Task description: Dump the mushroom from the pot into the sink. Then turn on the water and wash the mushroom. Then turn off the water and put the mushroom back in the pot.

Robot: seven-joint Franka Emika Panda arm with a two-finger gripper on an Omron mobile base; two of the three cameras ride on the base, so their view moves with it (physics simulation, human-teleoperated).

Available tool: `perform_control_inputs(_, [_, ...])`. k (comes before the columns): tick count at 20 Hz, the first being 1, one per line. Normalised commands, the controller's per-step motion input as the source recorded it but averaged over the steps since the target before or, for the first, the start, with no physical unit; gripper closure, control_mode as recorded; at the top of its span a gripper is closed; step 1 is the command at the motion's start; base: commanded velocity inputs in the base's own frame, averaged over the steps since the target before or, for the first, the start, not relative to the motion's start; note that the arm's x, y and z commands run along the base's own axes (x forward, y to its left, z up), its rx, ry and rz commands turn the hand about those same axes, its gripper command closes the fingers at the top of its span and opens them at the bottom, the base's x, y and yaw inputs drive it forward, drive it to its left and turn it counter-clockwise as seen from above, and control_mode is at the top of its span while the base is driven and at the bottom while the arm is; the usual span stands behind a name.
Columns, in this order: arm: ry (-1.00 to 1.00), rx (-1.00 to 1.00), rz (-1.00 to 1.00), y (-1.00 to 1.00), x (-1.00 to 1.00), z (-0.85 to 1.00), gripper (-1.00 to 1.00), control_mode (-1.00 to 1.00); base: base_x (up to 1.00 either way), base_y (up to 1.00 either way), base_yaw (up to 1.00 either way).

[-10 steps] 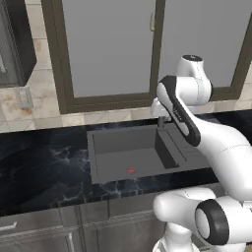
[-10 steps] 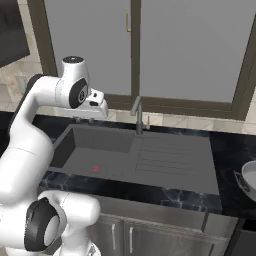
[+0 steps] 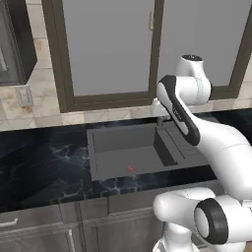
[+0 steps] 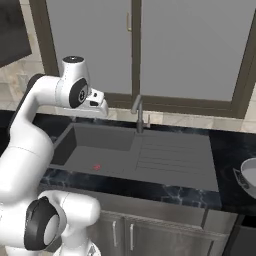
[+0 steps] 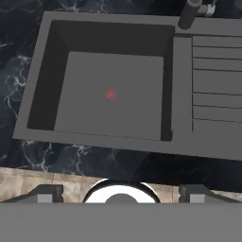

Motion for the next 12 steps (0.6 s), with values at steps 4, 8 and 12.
perform_control_inputs(4, [0.0,0.0,0.0,0.0,0.0,0.0,-1.0,1.0,-0.66,-0.15,-0.02])
perform_control_inputs(8, [0.0,0.0,0.0,0.0,0.0,0.0,-1.0,1.0,-0.4,-0.39,-0.02])
perform_control_inputs(12, [0.0,0.0,0.0,0.0,0.0,0.0,-1.0,1.0,-0.03,-0.59,0.0])
